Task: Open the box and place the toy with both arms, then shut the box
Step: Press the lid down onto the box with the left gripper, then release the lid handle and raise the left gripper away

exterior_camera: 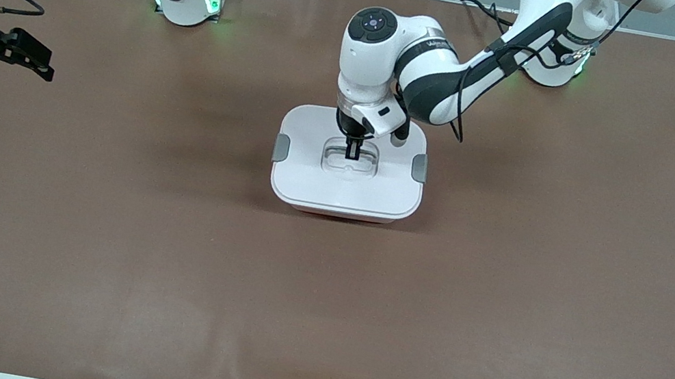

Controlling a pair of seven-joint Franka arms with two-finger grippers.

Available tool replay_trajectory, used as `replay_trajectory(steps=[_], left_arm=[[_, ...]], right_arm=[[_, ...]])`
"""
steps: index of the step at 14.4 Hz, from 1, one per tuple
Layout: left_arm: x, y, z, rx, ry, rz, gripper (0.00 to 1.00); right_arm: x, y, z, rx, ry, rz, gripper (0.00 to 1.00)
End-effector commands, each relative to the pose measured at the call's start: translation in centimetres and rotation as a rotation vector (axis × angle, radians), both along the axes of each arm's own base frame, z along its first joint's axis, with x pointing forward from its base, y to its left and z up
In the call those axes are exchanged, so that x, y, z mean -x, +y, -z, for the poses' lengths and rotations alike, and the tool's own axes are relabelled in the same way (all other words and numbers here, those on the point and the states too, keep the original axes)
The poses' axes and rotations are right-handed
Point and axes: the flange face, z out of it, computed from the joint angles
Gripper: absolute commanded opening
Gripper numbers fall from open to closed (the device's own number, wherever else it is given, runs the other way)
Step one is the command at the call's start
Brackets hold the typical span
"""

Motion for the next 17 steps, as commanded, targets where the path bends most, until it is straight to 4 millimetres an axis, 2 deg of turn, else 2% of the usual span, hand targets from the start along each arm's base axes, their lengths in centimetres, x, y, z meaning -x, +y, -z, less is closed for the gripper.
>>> replay_trajectory(steps=[1,4,5,6,7,8,9,12,15,17], left_arm=[[0.4,-0.9,1.0,0.014,-0.022,-0.053,0.00],[0.4,-0.8,1.2,0.013,-0.020,-0.054,0.00],[0.2,-0.7,1.1,0.014,-0.020,-0.059,0.10],[0.2,-0.6,0.8,0.010,-0.022,-0.057,0.14],[0.1,-0.5,0.6,0.007,-0.025,-0.052,0.44],[-0.3,-0.3,0.2,0.011,-0.030,-0.057,0.83],[-0.3,-0.1,0.0,-0.009,-0.029,-0.057,1.00],[-1.6,0.7,-1.7,-0.026,-0.033,-0.041,1.00],[-3.3,1.4,-4.3,-0.028,-0.051,-0.043,1.00],[-4.0,2.1,-4.9,-0.044,-0.027,0.005,1.00]], right_arm=[[0.2,0.2,-0.2,-0.033,0.022,0.107,1.00],[0.1,0.4,-0.4,-0.034,0.010,0.163,1.00],[-0.1,0.4,-0.7,-0.035,-0.003,0.162,1.00],[-0.2,0.3,-1.0,-0.033,-0.016,0.162,1.00],[-0.4,0.2,-0.9,-0.032,-0.022,0.164,1.00],[-0.6,0.0,-1.4,-0.036,-0.030,0.169,1.00],[-0.7,-0.2,-1.6,-0.037,-0.031,0.174,1.00],[-0.5,-0.4,-2.0,-0.040,-0.042,0.179,1.00],[-0.1,-1.1,-1.6,-0.036,-0.023,0.197,1.00],[0.2,-0.6,-1.6,-0.031,-0.019,0.232,1.00]])
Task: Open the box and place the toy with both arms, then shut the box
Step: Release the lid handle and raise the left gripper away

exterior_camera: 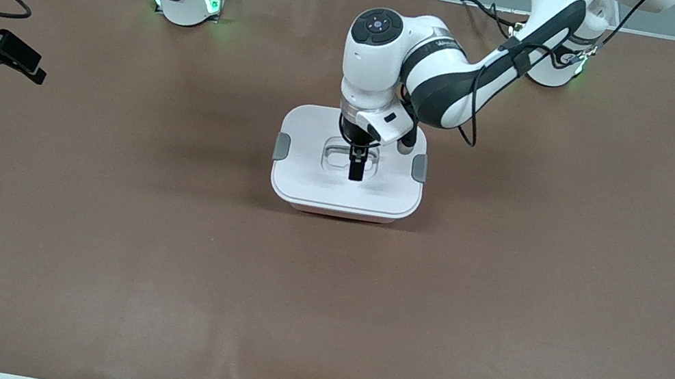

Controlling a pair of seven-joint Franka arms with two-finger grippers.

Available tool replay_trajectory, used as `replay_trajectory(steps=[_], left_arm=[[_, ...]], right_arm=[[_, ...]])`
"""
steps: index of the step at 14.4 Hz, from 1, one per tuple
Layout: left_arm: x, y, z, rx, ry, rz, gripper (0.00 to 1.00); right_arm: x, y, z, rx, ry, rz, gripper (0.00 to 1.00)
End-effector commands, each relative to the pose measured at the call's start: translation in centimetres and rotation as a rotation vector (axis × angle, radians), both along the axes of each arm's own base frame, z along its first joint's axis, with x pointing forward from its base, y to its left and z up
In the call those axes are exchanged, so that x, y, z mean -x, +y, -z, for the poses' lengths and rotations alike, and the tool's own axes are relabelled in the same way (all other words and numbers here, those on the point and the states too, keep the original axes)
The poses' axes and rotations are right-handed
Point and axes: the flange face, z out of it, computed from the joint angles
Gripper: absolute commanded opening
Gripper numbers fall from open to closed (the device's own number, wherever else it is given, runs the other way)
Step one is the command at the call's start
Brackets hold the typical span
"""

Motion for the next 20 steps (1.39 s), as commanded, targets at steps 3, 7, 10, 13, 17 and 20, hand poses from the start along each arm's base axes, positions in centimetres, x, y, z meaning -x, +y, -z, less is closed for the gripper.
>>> replay_trajectory(steps=[3,7,10,13,17,20], left_arm=[[-1.9,2.6,-2.7,-0.042,0.050,0.134,1.00],[-3.6,6.7,-3.4,-0.115,0.151,0.320,1.00],[-4.8,9.5,-3.3,-0.163,0.212,0.420,1.00],[-6.8,13.0,-4.0,-0.125,0.260,0.515,1.00],[-8.4,16.9,-5.5,-0.102,0.308,0.680,1.00],[-9.4,20.1,-8.2,-0.120,0.301,0.794,1.00]], right_arm=[[0.5,0.4,-0.1,-0.015,0.015,0.090,1.00],[0.4,-0.2,0.2,0.000,0.011,0.097,1.00],[0.4,0.1,0.2,0.056,0.007,0.079,1.00],[0.2,0.1,-0.2,0.065,-0.012,0.070,1.00],[0.0,-1.2,0.0,0.054,-0.020,0.095,1.00],[0.0,-1.5,0.1,0.052,-0.020,0.099,1.00]])
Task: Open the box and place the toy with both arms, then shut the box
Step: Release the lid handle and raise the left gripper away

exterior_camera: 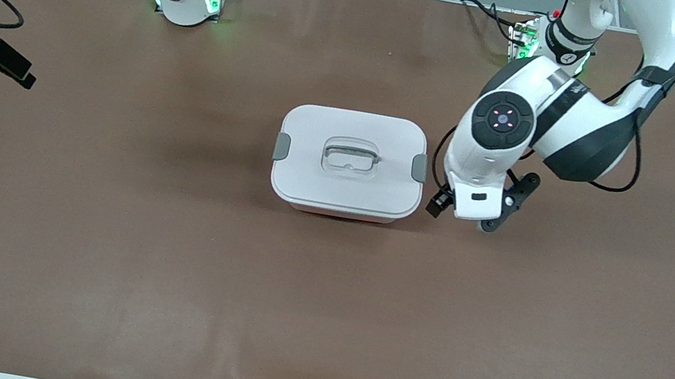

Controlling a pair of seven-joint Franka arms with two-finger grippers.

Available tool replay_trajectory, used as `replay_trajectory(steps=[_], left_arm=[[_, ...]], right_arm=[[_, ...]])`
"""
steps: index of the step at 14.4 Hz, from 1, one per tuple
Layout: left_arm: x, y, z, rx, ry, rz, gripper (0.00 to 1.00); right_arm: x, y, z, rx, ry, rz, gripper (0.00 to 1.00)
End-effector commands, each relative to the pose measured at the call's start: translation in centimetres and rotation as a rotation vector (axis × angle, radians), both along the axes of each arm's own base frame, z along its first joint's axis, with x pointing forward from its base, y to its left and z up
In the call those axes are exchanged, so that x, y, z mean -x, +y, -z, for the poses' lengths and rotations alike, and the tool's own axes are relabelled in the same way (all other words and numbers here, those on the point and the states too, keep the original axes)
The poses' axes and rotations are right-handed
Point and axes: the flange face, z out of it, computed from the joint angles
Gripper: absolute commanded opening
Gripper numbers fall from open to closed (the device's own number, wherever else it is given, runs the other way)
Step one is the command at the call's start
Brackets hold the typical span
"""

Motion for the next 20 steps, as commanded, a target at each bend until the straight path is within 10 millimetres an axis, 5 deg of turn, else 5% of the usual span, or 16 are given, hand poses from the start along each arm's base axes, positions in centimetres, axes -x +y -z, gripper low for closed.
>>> replay_trajectory(steps=[1,3,8,17,20], left_arm=[[-0.2,2.4,-4.5,0.049,0.005,0.100,1.00],[-1.5,5.6,-8.9,0.098,-0.040,0.242,1.00],[-3.8,14.0,-12.6,0.145,-0.073,0.466,1.00],[-1.0,22.8,-19.2,0.113,-0.039,0.771,1.00],[0.3,23.8,-20.5,0.134,-0.037,0.756,1.00]], right_arm=[[0.3,-0.3,-0.1,0.003,-0.006,0.007,1.00],[0.3,-0.2,-0.1,0.003,-0.004,0.005,1.00],[0.4,-0.3,-0.2,0.002,-0.007,-0.076,1.00],[0.7,0.1,-0.5,0.000,-0.003,-0.101,1.00],[0.9,1.3,-0.6,-0.001,0.003,-0.122,1.00]])
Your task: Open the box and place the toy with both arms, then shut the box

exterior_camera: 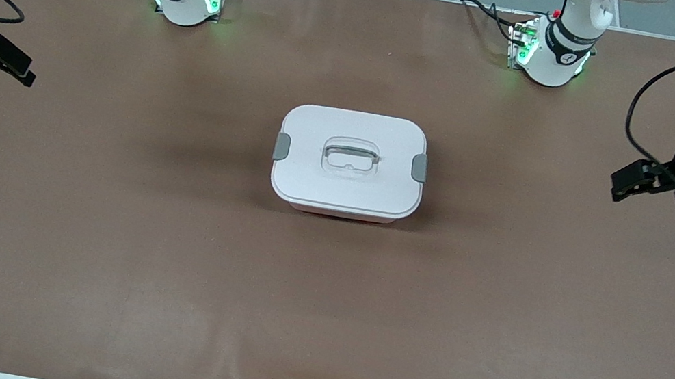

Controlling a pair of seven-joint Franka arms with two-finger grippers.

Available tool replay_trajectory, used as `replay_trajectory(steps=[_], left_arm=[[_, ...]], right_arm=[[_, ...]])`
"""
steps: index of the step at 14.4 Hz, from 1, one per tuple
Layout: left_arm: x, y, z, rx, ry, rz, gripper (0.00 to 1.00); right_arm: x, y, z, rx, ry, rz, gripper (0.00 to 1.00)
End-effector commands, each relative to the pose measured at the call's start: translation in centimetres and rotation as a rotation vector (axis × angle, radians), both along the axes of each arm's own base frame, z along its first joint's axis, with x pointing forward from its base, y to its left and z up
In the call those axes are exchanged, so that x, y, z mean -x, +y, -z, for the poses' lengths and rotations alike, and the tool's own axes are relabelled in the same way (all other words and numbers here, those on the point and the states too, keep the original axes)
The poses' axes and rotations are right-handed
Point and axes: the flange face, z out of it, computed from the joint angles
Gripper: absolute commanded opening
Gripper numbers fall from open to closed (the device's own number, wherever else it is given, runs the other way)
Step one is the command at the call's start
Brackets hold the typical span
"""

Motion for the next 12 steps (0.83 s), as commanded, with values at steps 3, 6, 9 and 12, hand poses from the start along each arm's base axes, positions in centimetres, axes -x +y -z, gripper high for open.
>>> replay_trajectory(steps=[3,6,9,12], left_arm=[[2.7,2.0,-2.3,0.018,0.016,0.038,1.00],[3.7,4.3,-3.5,0.028,0.005,0.081,1.00],[3.6,6.2,-3.8,0.028,0.000,0.129,1.00],[3.9,6.4,-4.6,0.021,-0.013,0.190,1.00]], right_arm=[[0.8,0.4,-0.4,0.002,0.002,-0.014,1.00],[0.8,0.4,-0.4,0.002,0.002,-0.014,1.00],[0.9,1.6,-0.6,-0.015,0.011,-0.025,1.00],[0.7,0.8,-0.4,-0.017,0.010,-0.008,1.00]])
